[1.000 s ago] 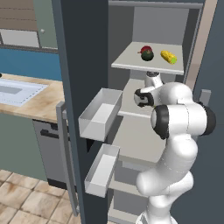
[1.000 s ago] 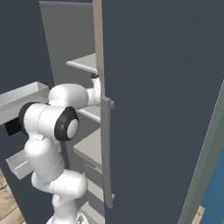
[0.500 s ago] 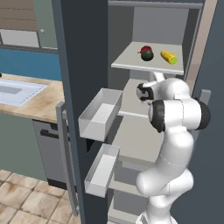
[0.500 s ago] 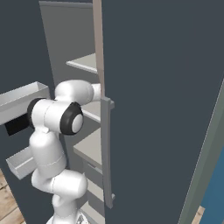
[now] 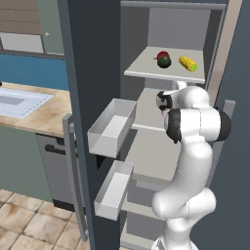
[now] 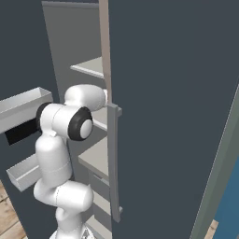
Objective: Take the squash and lemon from the second highest rack and move them to the highest rack where the pear and corn are located, to maximize freezer space. Close the freezer door after rearranging.
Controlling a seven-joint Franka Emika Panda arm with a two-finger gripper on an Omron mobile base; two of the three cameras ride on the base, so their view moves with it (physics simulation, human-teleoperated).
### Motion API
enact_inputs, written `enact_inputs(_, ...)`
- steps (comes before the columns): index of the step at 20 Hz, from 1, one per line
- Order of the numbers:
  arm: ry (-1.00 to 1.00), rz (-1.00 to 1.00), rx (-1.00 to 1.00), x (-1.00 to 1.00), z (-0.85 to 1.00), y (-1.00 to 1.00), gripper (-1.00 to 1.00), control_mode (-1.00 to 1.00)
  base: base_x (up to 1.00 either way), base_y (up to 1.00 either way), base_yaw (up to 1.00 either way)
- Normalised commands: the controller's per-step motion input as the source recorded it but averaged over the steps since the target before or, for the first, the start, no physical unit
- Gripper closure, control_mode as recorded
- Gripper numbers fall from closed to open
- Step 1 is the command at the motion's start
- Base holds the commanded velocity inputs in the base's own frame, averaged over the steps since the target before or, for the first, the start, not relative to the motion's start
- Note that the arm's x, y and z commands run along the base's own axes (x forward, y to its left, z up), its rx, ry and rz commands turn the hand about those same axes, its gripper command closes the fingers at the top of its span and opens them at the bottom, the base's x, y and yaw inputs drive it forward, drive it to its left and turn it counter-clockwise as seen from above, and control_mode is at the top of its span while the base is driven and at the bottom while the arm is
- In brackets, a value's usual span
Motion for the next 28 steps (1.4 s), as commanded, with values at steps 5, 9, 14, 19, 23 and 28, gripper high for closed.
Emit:
enact_inputs(5,-0.10,0.00,0.01,0.12,-0.30,0.00,1.00,-1.00,0.00,0.00,0.00)
enact_inputs(9,-0.03,0.00,0.00,0.00,-0.32,0.35,1.00,-1.00,0.00,0.00,0.00)
enact_inputs(14,0.00,0.00,0.00,0.00,-0.43,0.71,1.00,-1.00,0.00,0.00,0.00)
enact_inputs(19,0.00,0.00,0.00,-0.02,-0.41,0.77,1.00,-1.00,0.00,0.00,0.00)
enact_inputs(23,0.00,0.00,0.00,0.00,-0.55,0.86,1.00,-1.00,0.00,0.00,0.00)
enact_inputs(28,0.00,0.00,0.00,-0.11,-0.58,0.87,1.00,-1.00,0.00,0.00,0.00)
